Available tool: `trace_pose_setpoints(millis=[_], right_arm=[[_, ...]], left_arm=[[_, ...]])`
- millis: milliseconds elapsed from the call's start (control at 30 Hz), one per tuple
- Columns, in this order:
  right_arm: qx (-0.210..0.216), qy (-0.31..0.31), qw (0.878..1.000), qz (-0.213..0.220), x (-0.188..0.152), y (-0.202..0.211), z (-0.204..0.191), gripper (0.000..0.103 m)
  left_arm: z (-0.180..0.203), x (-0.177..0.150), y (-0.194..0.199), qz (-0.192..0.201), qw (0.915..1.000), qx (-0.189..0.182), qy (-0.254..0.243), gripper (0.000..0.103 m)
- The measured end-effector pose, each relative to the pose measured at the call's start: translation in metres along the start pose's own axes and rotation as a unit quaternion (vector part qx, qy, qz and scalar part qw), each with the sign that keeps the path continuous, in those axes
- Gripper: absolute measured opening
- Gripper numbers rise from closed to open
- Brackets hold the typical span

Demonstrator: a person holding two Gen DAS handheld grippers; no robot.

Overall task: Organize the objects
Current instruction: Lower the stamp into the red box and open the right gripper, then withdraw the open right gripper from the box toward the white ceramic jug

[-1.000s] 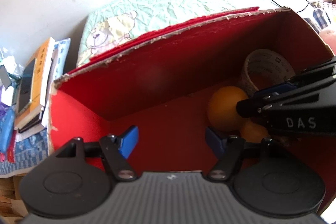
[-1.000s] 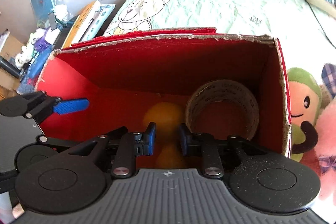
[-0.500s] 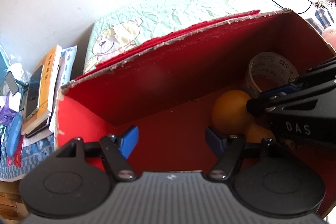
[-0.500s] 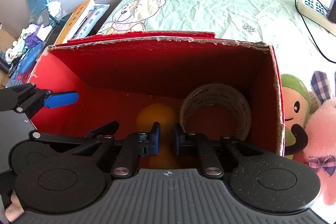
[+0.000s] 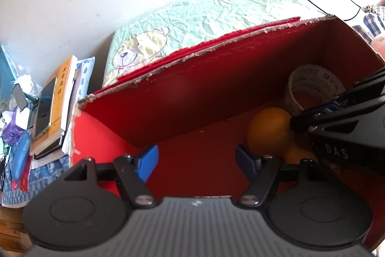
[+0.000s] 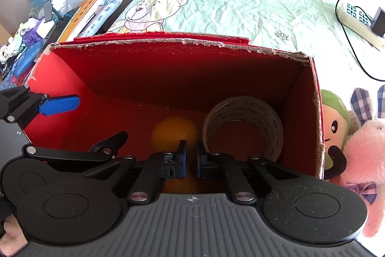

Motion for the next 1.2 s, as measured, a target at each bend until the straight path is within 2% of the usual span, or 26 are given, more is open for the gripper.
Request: trace_pose_setpoints(millis=[467,600,667,733,767,800,833,1200], right_arm=[[0.017,-0.022,1.0,-0.001,-0.001,0.001,0.006,0.005],[0.017,-0.026,0.999,0.013,-0.001,0.005,0.006,0.006],[0.016,-0.024,0.999,0.015,-0.006,0.006,0.003,0.01],[0.004,-0.022,0.999,0.024,-0.011,0.008,0.001,0.01],[0.001,-0.029,0.999,0.037,-0.01,0.012,0.002,0.009],[0.003,-0.039,0.998,0.046,-0.01,0.016,0.003,0.017],[0.006,-0.048,0.998,0.05,-0.011,0.018,0.003,0.019],[-0.033,-0.13,0.987,0.088,-0.033,0.048,0.022,0.024]], left_arm=[[-0.007,-0.001,0.004,0.01,0.9998,0.014,0.005,0.083],[-0.006,0.002,0.001,0.006,0.9999,0.014,0.004,0.084],[-0.008,0.003,0.0,0.005,0.9998,0.018,0.01,0.084],[-0.01,0.003,0.0,0.005,0.9997,0.02,0.014,0.084],[-0.01,0.003,0.001,0.006,0.9997,0.022,0.013,0.084],[-0.01,0.003,0.001,0.009,0.9997,0.023,0.01,0.084],[-0.009,0.003,0.002,0.013,0.9995,0.026,0.007,0.084],[-0.006,0.0,0.007,0.032,0.999,0.032,-0.003,0.084]])
Point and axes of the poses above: each gripper's, at about its wrist camera, not at the fingertips, and y roughly against the way its jaws point, z to its right, x to its top, the point moved 5 cm from there along -y, roughly the way its jaws point, and after that the axes turned 14 degrees about -x, right-handed, at the moved point
